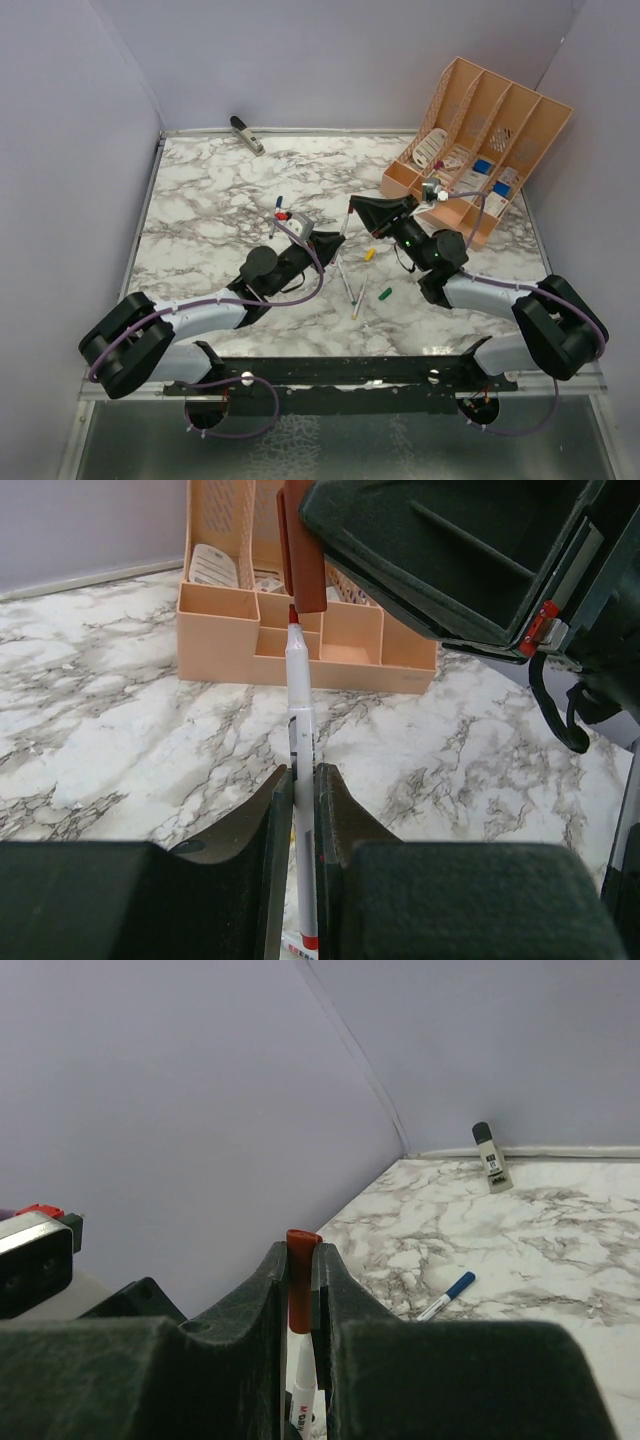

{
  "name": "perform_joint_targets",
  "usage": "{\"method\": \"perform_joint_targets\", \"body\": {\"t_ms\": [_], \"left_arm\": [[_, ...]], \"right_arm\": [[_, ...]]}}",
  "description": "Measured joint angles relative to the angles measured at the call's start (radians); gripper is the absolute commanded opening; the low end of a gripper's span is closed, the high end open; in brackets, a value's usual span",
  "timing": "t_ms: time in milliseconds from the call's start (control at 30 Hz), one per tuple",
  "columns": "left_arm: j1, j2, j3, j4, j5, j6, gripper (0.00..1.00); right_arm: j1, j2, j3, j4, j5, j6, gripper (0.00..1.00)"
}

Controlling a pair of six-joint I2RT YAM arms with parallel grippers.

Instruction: Insert the pens into the pen caps

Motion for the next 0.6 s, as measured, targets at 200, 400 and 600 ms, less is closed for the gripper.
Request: {"method": "perform_joint_targets", "body": {"t_ms": [200, 400, 600], "left_arm": [[0.001, 0.000, 0.000, 0.000, 0.000, -0.002, 0.00], [0.001, 0.000, 0.000, 0.000, 0.001, -0.004, 0.00], [0.001, 0.000, 0.000, 0.000, 0.006, -0.006, 0.00]], "right_arm": [[0.000, 0.010, 0.000, 0.018, 0.000, -0.003, 0.02], [0.005, 0.010, 0.005, 0.019, 0.003, -0.031, 0.01], [0.005, 0.010, 0.019, 0.019, 0.015, -0.066, 0.01]]}}
